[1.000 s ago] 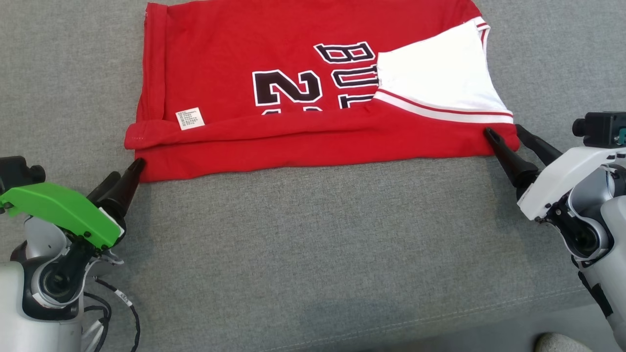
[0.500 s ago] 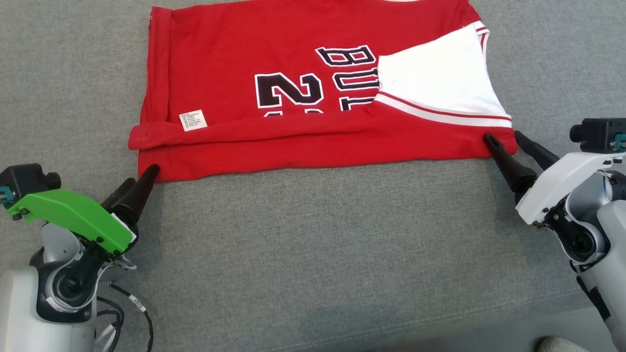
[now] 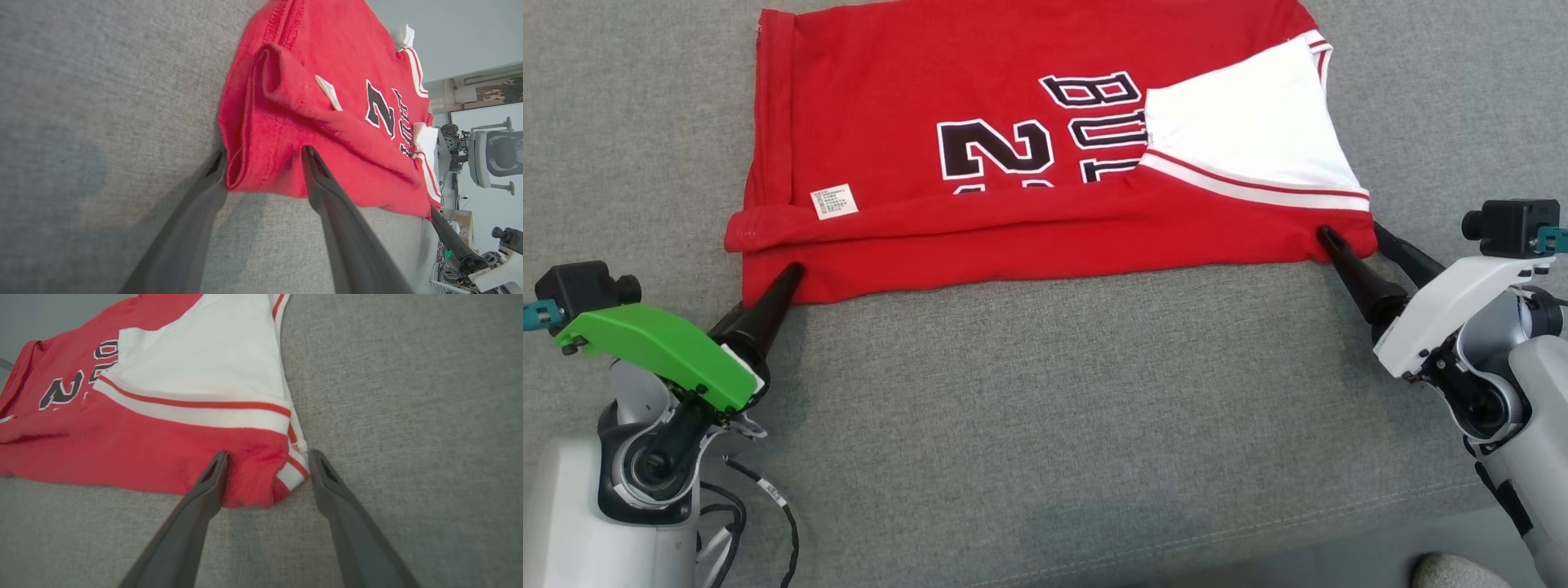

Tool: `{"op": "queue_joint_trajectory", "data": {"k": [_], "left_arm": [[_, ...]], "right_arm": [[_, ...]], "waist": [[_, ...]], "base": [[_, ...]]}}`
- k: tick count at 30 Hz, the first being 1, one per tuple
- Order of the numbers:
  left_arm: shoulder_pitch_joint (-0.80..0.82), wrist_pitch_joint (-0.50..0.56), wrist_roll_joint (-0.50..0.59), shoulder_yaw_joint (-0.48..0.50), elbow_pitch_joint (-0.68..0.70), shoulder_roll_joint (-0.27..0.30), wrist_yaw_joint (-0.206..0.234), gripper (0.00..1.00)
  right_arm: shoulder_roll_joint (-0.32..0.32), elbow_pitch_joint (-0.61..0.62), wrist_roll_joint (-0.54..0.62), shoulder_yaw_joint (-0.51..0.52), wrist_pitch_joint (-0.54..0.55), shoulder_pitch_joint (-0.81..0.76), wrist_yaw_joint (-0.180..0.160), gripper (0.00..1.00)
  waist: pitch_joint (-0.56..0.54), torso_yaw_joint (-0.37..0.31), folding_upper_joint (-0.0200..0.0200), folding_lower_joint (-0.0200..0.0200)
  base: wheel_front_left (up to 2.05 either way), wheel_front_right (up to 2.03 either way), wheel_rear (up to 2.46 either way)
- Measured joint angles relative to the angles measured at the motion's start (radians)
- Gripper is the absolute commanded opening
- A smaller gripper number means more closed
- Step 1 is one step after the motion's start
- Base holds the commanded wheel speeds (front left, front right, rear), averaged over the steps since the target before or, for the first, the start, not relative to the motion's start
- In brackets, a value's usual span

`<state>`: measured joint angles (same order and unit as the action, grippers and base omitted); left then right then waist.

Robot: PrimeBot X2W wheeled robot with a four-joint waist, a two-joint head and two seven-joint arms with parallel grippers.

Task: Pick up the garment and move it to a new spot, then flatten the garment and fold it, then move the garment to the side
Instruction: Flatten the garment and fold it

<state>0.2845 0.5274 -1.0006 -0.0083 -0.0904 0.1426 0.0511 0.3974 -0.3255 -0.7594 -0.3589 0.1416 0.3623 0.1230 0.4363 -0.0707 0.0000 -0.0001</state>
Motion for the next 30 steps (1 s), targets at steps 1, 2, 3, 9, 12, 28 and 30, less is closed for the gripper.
{"op": "queue_joint_trajectory", "data": {"k": [1,2,3,9,12,28,30], "left_arm": [[0.002,0.0,-0.002,-0.002,-0.003,-0.003,-0.003,0.45],[0.004,0.0,-0.009,-0.003,-0.005,-0.006,-0.008,0.38],[0.005,0.0,-0.012,-0.007,-0.007,-0.011,-0.011,0.22],[0.016,0.0,-0.027,-0.019,-0.027,-0.028,-0.026,0.0],[0.025,0.0,-0.028,-0.018,-0.03,-0.026,-0.035,0.0],[0.065,0.034,-0.11,0.047,0.083,0.001,-0.056,0.0],[0.057,0.036,-0.113,0.048,0.103,0.001,-0.051,0.0]], "right_arm": [[-0.001,-0.001,0.0,-0.001,0.0,0.0,0.0,0.49],[-0.003,-0.002,-0.001,-0.001,0.0,0.002,0.0,0.38],[-0.005,-0.002,-0.007,-0.001,0.0,0.004,0.0,0.25],[-0.009,-0.005,-0.024,-0.016,0.019,0.02,0.0,0.0],[-0.002,-0.003,-0.033,-0.016,0.026,0.024,0.0,0.0],[0.064,0.089,-0.166,0.004,0.112,0.083,0.0,0.0],[0.073,0.095,-0.17,0.005,0.121,0.078,0.0,0.0]], "waist": [[0.001,0.0,0.0,0.0],[0.002,0.0,0.0,0.0],[0.003,0.0,0.0,0.0],[0.007,0.004,0.0,0.0],[0.007,0.008,0.0,0.0],[-0.038,0.018,0.0,0.0001],[-0.046,0.02,0.0,0.0001]], "base": [[0.0,0.0,0.0],[0.0,0.0,0.0],[0.0,0.0,0.0],[0.0,0.0,0.0],[0.0,0.0,0.0],[0.0,0.0,0.0],[0.0,0.0,0.0]]}}
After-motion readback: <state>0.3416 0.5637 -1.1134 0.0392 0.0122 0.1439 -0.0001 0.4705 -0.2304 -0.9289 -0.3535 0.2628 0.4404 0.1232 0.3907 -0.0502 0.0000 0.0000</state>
